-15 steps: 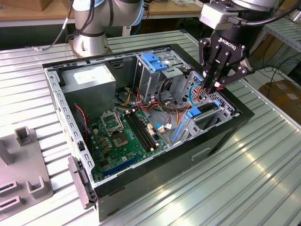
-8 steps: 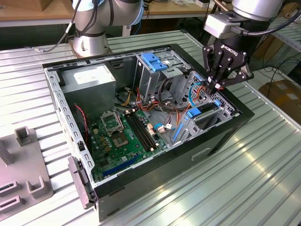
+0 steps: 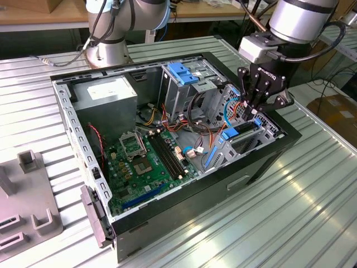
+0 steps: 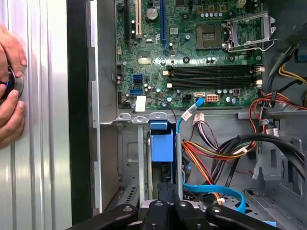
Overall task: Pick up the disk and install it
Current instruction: 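Insert the disk into the insertion slot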
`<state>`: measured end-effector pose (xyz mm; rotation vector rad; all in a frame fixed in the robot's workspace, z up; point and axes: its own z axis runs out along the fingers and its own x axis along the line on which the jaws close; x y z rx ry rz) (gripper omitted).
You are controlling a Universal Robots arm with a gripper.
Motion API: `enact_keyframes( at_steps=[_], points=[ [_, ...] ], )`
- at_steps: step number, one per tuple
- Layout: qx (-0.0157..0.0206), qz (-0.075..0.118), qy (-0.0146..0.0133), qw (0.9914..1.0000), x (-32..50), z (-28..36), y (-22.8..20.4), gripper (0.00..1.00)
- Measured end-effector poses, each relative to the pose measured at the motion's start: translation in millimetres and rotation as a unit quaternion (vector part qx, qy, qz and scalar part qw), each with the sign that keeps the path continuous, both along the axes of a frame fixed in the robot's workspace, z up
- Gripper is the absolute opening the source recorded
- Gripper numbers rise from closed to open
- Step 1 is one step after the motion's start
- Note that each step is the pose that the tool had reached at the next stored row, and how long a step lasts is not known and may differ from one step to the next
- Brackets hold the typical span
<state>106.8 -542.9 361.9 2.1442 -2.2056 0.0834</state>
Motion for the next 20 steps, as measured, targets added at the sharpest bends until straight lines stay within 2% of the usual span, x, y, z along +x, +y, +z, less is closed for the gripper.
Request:
enact_keyframes(
  at_steps=[5,8,9,20],
  points=[
    [0.0001,0.0,0.0,1.0,0.0,-10.2,0.0,0.11],
    [0.0,0.0,0.0,1.0,0.0,-18.9,-0.4,0.11],
    [0.0,0.0,0.0,1.0,0.0,-23.7,-0.7,0.11],
    [0.0004,0.0,0.0,1.0,0.0,-27.6,-0.9,0.11]
  ],
)
